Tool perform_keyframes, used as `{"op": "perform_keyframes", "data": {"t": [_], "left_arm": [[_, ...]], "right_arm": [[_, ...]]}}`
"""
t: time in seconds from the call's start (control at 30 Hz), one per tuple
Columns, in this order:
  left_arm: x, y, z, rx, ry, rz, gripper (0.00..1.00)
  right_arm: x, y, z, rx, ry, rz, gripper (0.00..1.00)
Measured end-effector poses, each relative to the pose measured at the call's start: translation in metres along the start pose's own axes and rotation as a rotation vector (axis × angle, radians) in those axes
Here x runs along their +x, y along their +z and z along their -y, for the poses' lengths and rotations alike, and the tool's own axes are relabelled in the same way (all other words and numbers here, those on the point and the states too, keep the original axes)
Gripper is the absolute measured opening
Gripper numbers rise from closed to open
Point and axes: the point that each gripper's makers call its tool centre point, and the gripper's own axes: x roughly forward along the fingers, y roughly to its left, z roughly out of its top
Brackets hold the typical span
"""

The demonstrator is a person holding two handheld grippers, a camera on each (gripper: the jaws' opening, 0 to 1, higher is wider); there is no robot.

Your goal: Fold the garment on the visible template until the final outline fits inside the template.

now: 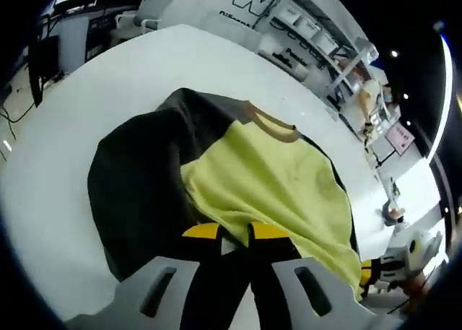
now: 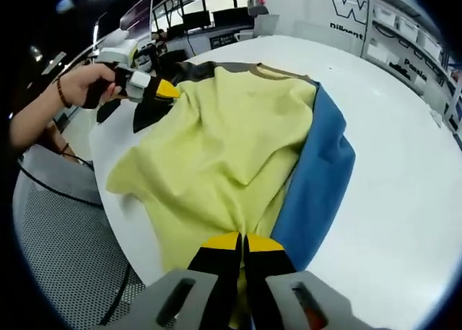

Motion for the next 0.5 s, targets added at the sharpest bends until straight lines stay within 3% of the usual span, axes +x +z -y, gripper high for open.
{"op": "perform_keyframes", "data": {"t": [0.07,0.27,0.37,0.5], "left_arm": [[0.001,-0.003,0.000,-0.016,0.003,0.001,0.00],[-0.001,-0.009,0.002,-0.061,0.003,0.022,0.00],[-0.006,-0.006,0.008,-0.115,-0.040,0.019,0.00],[-0.019,0.004,0.017,-0.111,-0.071,0.035,0.00]], "right_arm": [[0.000,0.000,0.000,-0.001,0.000,-0.001,0.00],[0.000,0.001,0.000,-0.004,0.001,0.000,0.00],[0.000,0.001,0.000,-0.001,0.003,0.000,0.00],[0.000,0.001,0.001,0.015,0.006,0.006,0.00]]}}
